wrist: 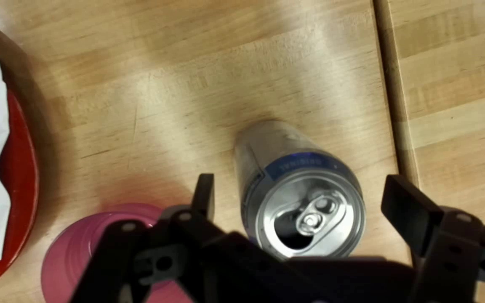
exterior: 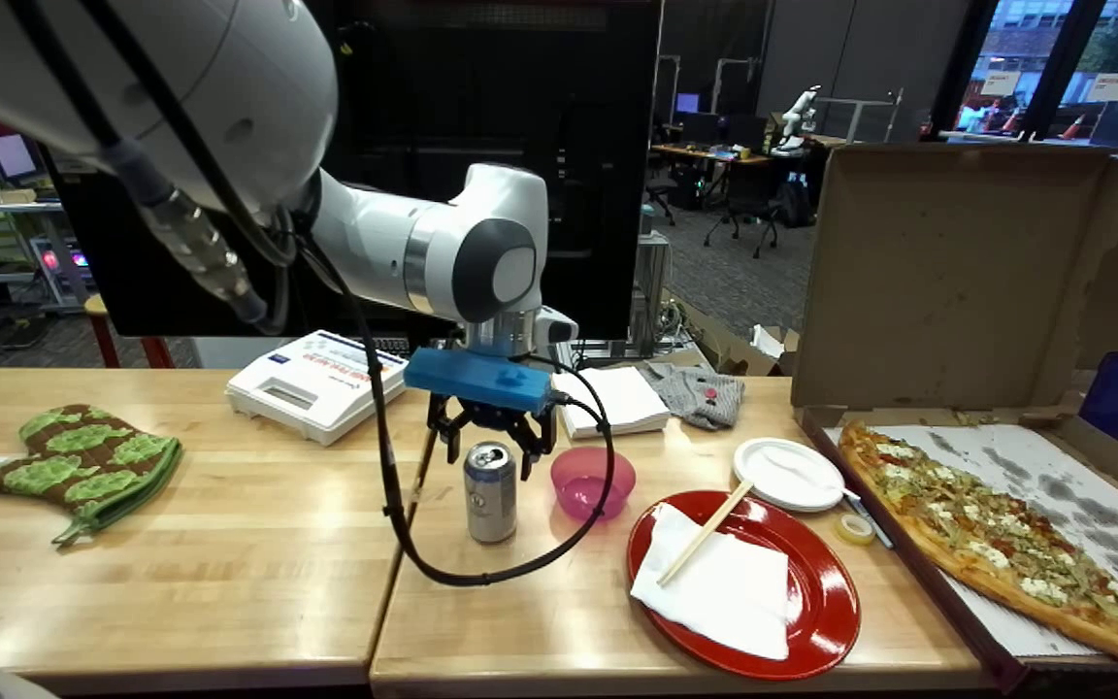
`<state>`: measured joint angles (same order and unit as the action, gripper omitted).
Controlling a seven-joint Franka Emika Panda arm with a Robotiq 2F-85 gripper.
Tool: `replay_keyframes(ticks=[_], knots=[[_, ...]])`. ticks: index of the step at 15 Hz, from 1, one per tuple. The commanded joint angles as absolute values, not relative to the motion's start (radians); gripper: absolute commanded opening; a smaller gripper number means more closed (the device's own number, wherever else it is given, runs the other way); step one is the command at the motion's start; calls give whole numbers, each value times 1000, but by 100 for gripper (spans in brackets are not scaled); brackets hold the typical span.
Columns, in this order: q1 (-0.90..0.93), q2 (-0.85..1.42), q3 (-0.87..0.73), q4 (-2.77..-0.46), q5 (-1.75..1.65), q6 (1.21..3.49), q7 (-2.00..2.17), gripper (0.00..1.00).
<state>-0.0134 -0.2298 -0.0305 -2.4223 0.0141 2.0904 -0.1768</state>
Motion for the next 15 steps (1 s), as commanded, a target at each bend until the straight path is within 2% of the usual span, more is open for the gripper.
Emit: replay_keyframes(ticks=[1,15], knots=[[-7,-257,-44,-2425,35,2057,-215,100],[0,-235,-39,-2445,21,2151,-233,100]])
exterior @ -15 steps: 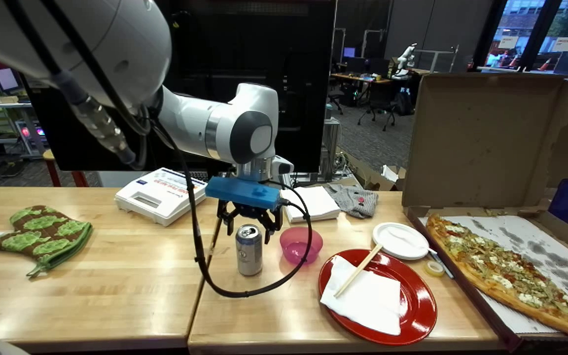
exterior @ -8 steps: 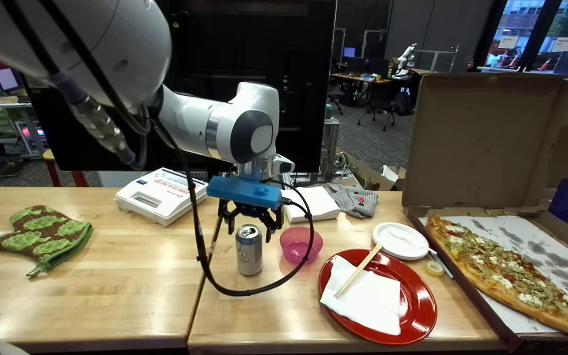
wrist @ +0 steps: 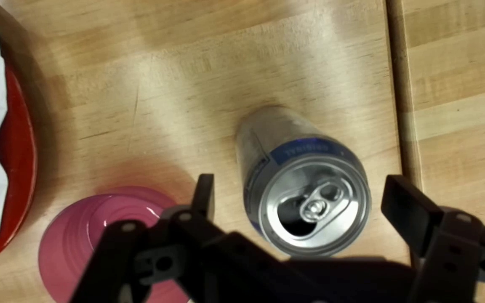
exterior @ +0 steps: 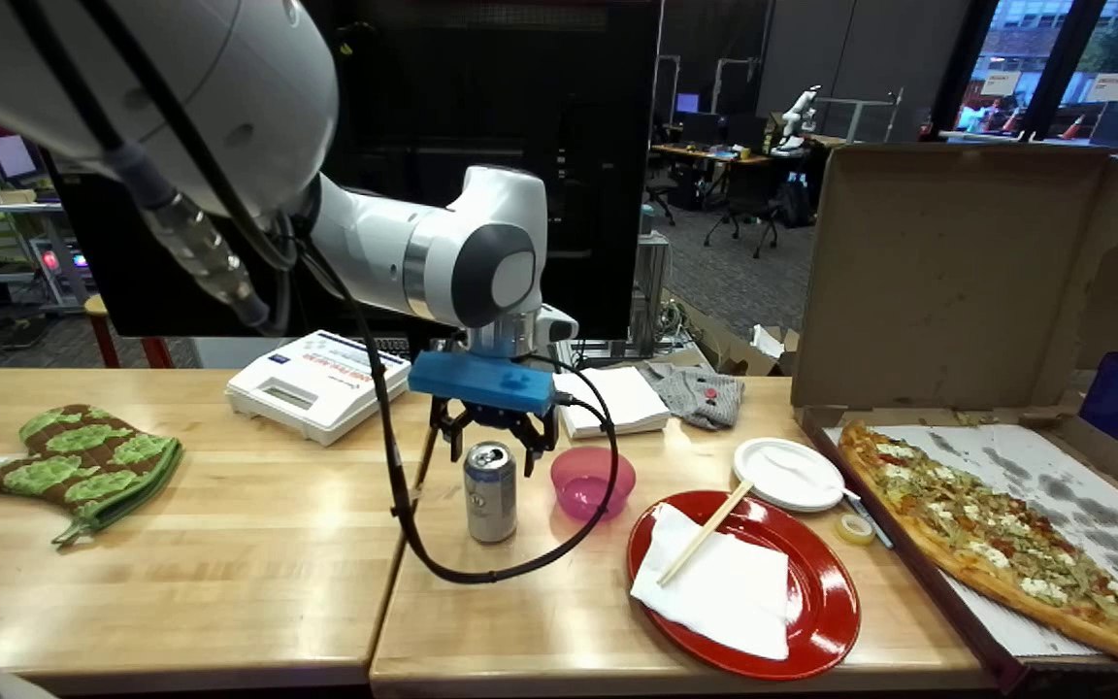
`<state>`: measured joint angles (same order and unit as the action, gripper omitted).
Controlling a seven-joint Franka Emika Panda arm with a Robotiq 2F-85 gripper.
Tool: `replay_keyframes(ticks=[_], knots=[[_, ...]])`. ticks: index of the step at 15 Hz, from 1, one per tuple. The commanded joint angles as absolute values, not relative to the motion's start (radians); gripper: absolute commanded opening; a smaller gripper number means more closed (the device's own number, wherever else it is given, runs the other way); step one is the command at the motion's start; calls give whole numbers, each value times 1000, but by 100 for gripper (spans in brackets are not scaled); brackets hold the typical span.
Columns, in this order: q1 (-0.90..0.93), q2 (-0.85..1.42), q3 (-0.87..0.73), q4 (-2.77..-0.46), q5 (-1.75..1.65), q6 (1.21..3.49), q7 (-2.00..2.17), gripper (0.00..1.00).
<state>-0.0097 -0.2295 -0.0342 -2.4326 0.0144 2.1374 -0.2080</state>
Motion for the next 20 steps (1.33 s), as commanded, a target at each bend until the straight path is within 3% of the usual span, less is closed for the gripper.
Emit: replay_keyframes(ticks=[1,7,8,10,13,20], knots=[[0,-233,-39,-2445,20,2153,-237,100],[6,-217,-37,-2441,24,2155,-275,100],[8,-214,-36,-2440,24,2155,-282,75],[8,-211,-35,-2441,23,2158,-293,69],[10,-210,-37,-2443,25,2163,-306,46],[6,-236,-39,-2437,28,2139,-303,46]])
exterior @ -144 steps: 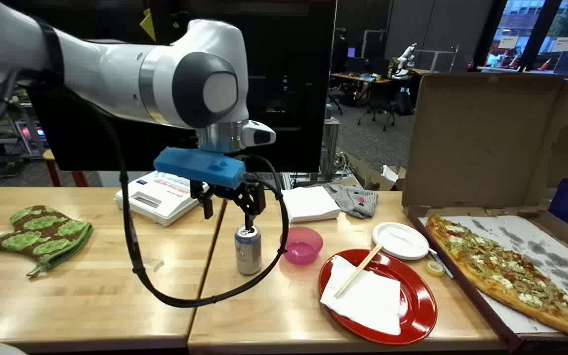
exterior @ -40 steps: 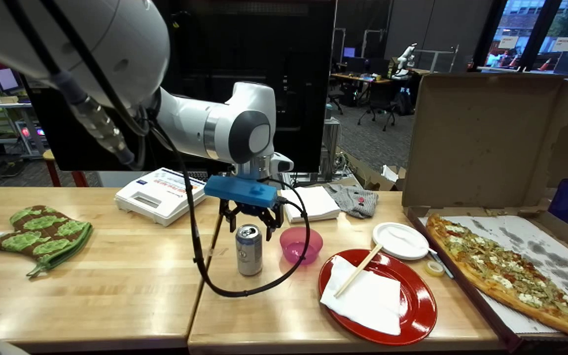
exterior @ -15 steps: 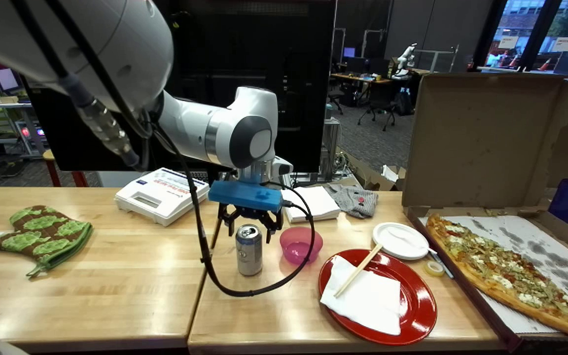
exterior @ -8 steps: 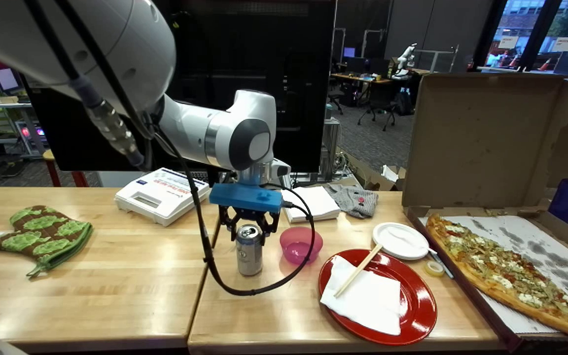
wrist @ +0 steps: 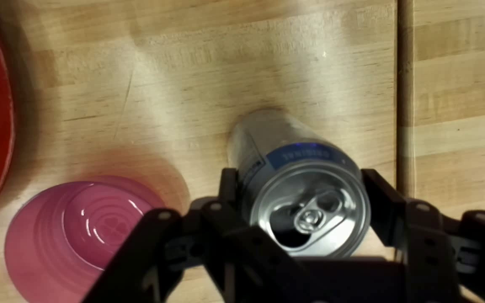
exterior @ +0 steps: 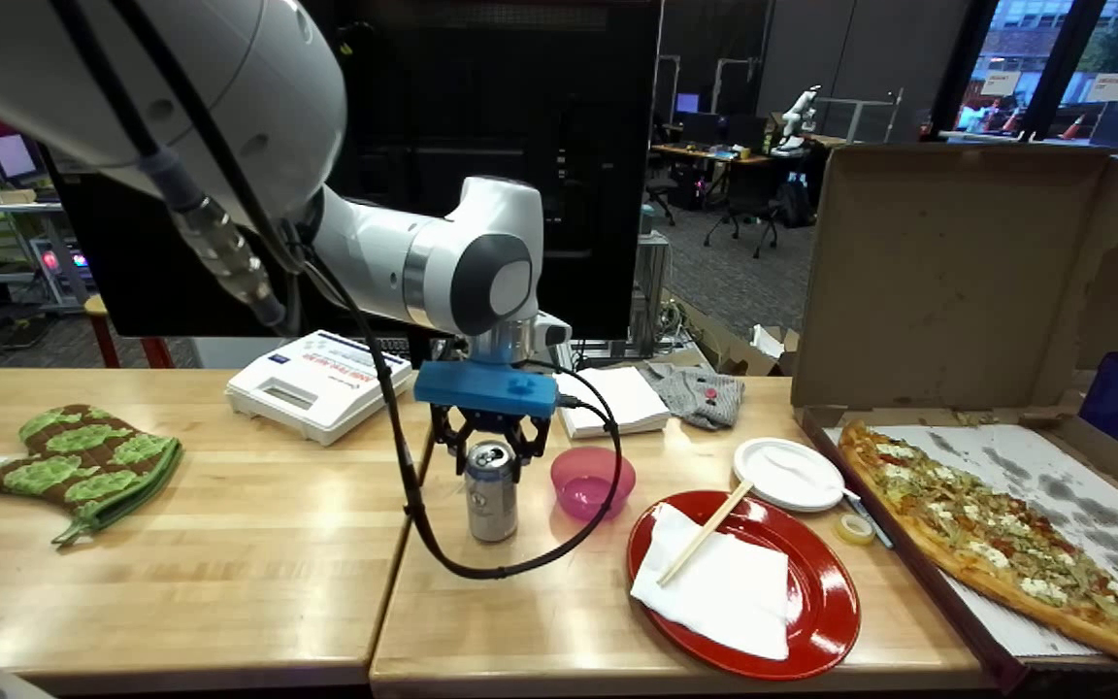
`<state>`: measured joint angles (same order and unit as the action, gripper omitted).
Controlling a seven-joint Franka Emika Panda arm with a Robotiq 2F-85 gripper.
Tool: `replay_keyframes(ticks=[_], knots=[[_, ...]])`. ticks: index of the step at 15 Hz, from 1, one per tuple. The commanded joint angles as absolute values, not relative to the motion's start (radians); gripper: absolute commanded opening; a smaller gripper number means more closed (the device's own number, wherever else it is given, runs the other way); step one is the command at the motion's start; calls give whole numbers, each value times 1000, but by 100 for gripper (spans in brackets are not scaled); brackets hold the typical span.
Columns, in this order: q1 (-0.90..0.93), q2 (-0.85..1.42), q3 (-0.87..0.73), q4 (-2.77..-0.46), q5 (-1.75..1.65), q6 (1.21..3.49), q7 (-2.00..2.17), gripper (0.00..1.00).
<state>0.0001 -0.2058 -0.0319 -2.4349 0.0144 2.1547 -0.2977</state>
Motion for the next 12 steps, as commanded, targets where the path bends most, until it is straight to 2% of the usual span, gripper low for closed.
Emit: replay_keyframes(ticks=[1,12], knots=[[5,-246,-38,-2437,25,2137,-298,46],[-1,-373,-47,-2352,19,2045,-247,46]])
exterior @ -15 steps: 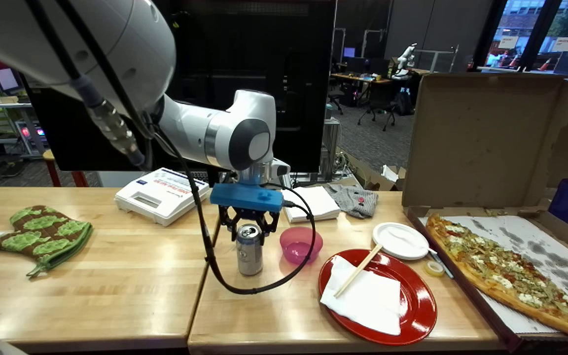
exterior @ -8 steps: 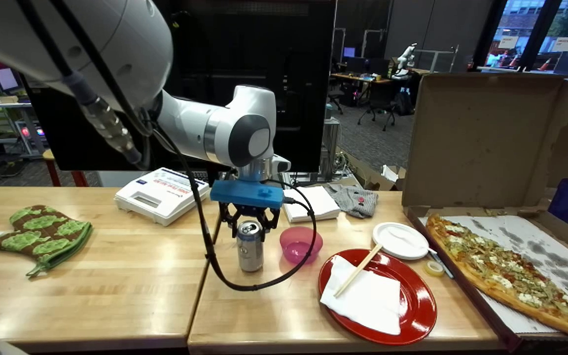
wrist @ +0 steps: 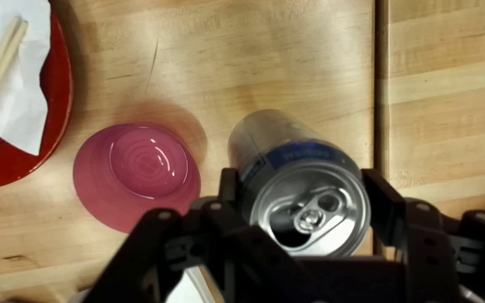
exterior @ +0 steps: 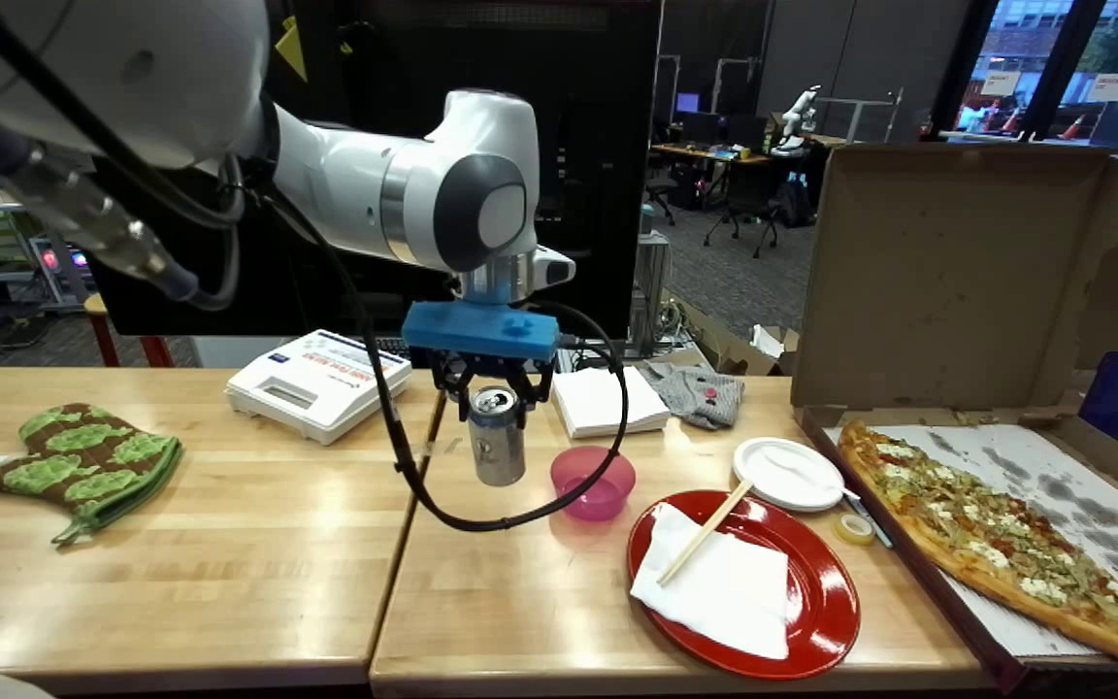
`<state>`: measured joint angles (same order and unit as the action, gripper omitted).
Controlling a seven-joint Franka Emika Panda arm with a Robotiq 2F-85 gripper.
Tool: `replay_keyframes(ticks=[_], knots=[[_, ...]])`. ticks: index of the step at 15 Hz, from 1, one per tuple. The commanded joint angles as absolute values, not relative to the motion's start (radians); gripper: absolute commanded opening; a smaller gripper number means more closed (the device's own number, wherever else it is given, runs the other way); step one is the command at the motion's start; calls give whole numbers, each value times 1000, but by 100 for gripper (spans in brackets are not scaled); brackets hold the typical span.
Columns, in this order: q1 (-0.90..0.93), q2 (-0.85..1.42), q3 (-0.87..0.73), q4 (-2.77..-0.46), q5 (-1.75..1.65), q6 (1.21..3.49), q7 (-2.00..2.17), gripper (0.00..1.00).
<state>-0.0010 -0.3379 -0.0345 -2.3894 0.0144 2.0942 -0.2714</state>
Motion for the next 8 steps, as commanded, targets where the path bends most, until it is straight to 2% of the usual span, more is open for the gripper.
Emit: replay_keyframes(ticks=[1,8], knots=[[-4,-373,-49,-2335,20,2037,-237,46],[-30,-318,-90,-2206,31,2009,-183,46]])
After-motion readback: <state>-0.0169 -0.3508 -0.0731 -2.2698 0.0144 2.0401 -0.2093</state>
